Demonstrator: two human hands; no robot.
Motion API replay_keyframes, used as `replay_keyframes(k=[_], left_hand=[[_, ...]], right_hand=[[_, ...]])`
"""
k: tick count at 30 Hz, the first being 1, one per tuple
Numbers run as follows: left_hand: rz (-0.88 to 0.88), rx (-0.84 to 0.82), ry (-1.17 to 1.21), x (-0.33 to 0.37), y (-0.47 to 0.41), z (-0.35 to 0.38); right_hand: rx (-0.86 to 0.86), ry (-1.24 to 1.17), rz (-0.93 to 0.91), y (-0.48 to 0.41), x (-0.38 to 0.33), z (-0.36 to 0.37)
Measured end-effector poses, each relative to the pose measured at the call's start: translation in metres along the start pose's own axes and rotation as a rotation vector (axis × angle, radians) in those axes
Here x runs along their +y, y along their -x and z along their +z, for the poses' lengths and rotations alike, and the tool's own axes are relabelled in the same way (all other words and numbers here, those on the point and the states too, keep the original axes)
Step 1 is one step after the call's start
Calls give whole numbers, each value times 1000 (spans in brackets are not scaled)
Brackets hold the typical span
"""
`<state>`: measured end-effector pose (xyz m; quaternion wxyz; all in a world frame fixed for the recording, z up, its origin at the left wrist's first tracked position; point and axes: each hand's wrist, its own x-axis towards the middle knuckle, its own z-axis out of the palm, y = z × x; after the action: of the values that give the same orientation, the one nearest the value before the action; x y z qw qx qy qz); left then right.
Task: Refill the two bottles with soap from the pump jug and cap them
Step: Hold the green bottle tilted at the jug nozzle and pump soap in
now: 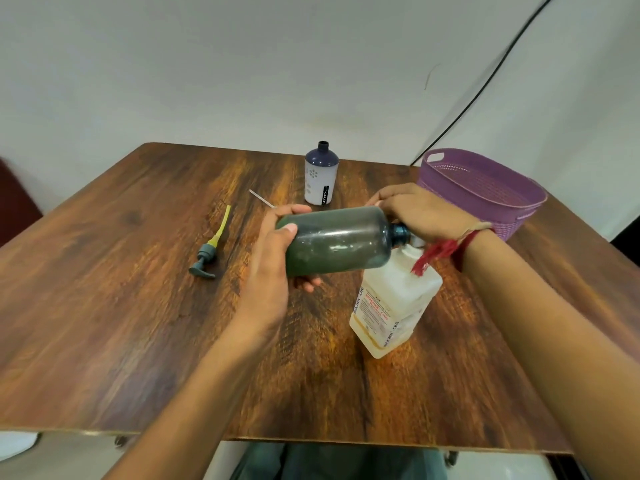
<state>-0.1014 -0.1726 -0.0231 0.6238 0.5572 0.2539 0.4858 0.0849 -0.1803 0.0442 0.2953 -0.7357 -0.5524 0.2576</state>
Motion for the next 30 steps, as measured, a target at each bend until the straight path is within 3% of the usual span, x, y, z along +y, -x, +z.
replay_keyframes(k=[4,9,18,20,23,27,30], left_hand=[[21,-20,36,1,-2,-2],[84,-44,-20,-4,-6,-10],[105,-31,-7,-3,-11,-7],[110,-20,-28,-4,-11,-9],[97,-17,-30,-5,-11,-9],[102,-42,-16,-1,-12,-6],[121,-47,-19,0,-13,-7]], right_hand=[[-7,162,-47,-2,-10,-10],[-28,-88,0,-2,-4,2],[-24,-36,-29,-7,-6,-5],[55,-121,-24,-3,-2,2],[193,-11,-65,-1,3,4],[-39,49,-33,-2,-9,-10],[-36,86,-43,-5,-11,-9]])
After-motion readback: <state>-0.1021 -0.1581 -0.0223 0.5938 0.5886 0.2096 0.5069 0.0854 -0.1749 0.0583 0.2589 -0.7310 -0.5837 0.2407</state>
